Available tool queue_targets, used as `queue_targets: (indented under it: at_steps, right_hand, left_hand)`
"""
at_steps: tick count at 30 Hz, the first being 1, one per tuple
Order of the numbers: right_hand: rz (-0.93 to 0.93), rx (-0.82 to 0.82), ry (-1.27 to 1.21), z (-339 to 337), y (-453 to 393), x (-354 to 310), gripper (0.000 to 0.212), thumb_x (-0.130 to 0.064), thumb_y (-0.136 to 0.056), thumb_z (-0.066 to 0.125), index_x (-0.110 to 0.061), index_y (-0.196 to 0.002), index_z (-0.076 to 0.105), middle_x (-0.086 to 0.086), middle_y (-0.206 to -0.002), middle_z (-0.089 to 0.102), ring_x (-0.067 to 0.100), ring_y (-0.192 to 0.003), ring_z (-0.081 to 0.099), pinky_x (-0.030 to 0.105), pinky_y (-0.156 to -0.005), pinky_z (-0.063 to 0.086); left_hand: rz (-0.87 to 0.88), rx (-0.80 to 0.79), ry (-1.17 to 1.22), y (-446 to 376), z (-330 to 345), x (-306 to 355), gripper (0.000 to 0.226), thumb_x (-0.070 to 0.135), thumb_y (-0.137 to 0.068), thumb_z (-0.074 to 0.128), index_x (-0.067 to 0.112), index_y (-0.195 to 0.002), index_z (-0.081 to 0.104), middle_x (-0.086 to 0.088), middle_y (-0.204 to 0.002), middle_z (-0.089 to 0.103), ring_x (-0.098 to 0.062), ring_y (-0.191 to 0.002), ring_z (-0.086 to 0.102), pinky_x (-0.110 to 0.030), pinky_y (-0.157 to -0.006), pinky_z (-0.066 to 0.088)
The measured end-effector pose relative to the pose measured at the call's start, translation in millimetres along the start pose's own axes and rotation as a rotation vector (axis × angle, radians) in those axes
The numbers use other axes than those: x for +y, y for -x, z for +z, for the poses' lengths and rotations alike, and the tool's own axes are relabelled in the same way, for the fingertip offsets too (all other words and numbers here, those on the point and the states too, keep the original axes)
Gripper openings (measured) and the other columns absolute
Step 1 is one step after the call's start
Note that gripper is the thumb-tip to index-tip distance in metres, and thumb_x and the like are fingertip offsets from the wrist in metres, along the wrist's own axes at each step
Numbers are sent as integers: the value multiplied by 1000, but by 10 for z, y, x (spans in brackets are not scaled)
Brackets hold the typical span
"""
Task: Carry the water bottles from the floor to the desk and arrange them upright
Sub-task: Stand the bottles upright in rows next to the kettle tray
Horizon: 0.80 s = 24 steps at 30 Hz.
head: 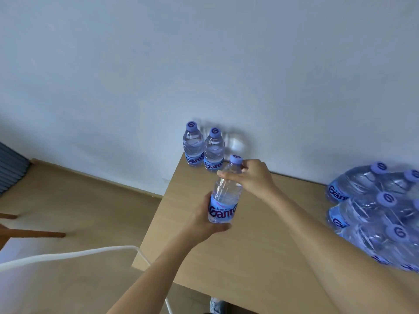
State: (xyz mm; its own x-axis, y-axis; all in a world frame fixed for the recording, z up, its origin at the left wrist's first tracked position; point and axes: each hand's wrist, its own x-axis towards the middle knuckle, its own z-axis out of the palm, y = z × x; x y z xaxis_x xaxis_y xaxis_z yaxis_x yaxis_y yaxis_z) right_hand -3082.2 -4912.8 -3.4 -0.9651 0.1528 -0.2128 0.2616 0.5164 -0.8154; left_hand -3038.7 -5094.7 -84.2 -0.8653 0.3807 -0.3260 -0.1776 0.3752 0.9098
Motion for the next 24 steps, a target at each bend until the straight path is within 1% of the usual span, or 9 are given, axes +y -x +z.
queue_targets:
  at_steps: [1, 3, 5, 7, 12, 15, 18, 22, 24]
  right_hand:
    - [8, 21, 19, -84, 50, 33, 77, -74, -52, 74, -2, -80, 67, -4, -61, 52, 10, -56, 51, 30, -56, 40]
    - [17, 67, 74, -216, 147, 90, 76, -75, -55, 72, -2, -70, 59, -9, -52, 41, 9, -49, 42, 28, -52, 30]
    - [36, 117, 105, -366, 285, 167, 67, -76, -57, 71, -12, -56, 50, -12, -43, 35, 6, -42, 37, 26, -48, 27]
    - [47, 155, 122, -508, 443, 259, 64, -75, -61, 70, -19, -52, 41, -11, -39, 34, 5, -39, 37, 25, -48, 26]
    - [53, 189, 146, -819, 900, 547, 60, -74, -71, 63, -21, -56, 40, -11, -49, 35, 6, -47, 38, 25, -51, 27]
    - [80, 200, 49, -1033, 1161, 722, 57, -68, -71, 69, -22, -58, 38, -11, -55, 33, 8, -52, 39, 26, -56, 29]
    - [69, 209, -3, -1275, 1414, 863, 54, -63, -67, 76, -19, -65, 45, -5, -62, 38, 9, -56, 40, 28, -59, 31]
    - [38, 261, -24, -1613, 1804, 1125, 59, -57, -67, 79, -18, -59, 35, -5, -59, 30, 7, -51, 31, 26, -55, 25]
    - [22, 266, -28, -1756, 1981, 1289, 60, -55, -68, 80, -14, -61, 37, 1, -62, 30, 11, -55, 30, 30, -57, 24]
  left_hand:
    - [16, -16, -6, 2, 87, 10, 83, 10, -59, 90, 27, -127, 46, 12, -107, 65, 4, -93, 63, -21, -74, 56]
    - [-1, -51, 12, 18, 234, 54, 72, 21, -54, 91, 31, -115, 52, 13, -99, 68, -5, -90, 67, -31, -73, 60]
    - [-12, -107, 11, 42, 384, 136, 71, 27, -51, 91, 31, -111, 54, 12, -98, 70, -8, -90, 69, -34, -75, 60]
    - [-5, -153, 0, 82, 538, 210, 72, 28, -49, 91, 30, -110, 55, 10, -98, 70, -7, -90, 69, -33, -74, 61]
    - [17, -255, -24, 288, 989, 398, 71, 32, -45, 90, 27, -108, 56, 11, -94, 71, -1, -82, 69, -16, -64, 53]
    - [27, -284, -36, 444, 1313, 542, 70, 33, -47, 89, 27, -108, 56, 10, -95, 71, -3, -84, 69, -19, -68, 54]
    - [51, -284, -26, 574, 1654, 661, 70, 24, -51, 91, 24, -111, 55, 10, -96, 72, -2, -84, 69, -17, -67, 55]
    - [54, -265, -27, 799, 2155, 758, 71, 18, -53, 92, 23, -113, 55, 7, -99, 72, -7, -88, 70, -31, -74, 60]
    - [66, -262, -29, 889, 2397, 787, 68, 19, -57, 91, 21, -114, 53, 8, -98, 72, -5, -87, 69, -29, -74, 60]
